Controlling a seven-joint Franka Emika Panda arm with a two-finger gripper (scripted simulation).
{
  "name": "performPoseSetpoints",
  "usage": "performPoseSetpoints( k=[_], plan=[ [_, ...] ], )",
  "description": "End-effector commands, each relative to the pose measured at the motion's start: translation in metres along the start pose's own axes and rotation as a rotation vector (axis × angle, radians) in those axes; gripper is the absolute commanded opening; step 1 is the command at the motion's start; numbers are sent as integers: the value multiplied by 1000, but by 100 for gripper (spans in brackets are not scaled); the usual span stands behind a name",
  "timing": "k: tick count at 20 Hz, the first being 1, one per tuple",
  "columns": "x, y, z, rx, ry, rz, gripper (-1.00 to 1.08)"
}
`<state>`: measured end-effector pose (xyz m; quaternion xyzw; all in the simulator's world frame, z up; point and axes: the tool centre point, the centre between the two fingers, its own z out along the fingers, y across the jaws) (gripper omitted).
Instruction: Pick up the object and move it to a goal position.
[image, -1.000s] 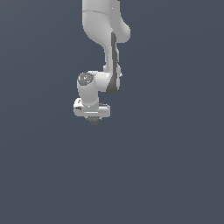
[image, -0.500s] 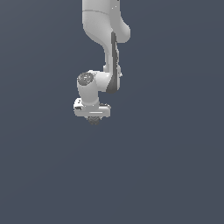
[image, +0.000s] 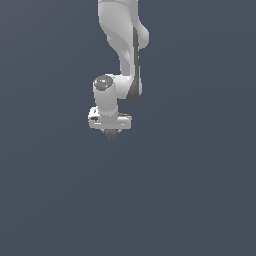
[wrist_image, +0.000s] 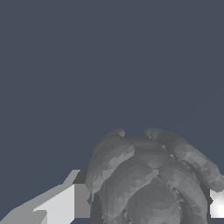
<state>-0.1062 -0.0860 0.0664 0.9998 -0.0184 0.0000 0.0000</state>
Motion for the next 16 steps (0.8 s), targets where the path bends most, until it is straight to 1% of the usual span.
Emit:
performPoseSetpoints(
  k=[1, 5, 16],
  plan=[
    [-3, -11, -12, 0, 1, -1, -100],
    [-10, -35, -38, 0, 1, -1, -100],
    [-33, -112, -123, -3, 1, -1, -100]
  ],
)
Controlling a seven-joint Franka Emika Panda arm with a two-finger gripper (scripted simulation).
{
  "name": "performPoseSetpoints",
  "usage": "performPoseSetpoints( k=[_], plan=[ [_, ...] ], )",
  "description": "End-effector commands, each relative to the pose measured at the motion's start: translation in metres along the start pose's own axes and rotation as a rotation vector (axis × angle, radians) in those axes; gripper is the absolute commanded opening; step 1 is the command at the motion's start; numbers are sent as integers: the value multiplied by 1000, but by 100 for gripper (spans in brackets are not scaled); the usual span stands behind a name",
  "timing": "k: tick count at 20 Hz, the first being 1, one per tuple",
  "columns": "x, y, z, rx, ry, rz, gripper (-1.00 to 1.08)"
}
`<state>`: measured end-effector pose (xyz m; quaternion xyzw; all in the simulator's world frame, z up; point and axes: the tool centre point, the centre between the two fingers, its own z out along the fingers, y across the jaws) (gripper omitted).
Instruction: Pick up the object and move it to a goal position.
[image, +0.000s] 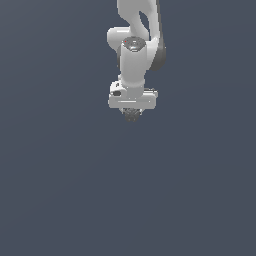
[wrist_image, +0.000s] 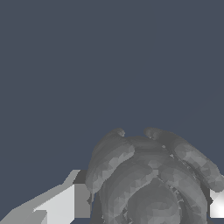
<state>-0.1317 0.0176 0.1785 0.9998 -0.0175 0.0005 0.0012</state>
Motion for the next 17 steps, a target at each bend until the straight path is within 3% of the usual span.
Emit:
performPoseSetpoints(
  k=[1, 9, 17],
  plan=[
    [-5, -16, -18, -1, -1, 1, -100],
    [-13, -52, -57, 0, -1, 0, -100],
    [-13, -62, -68, 2, -1, 0, -100]
  ],
)
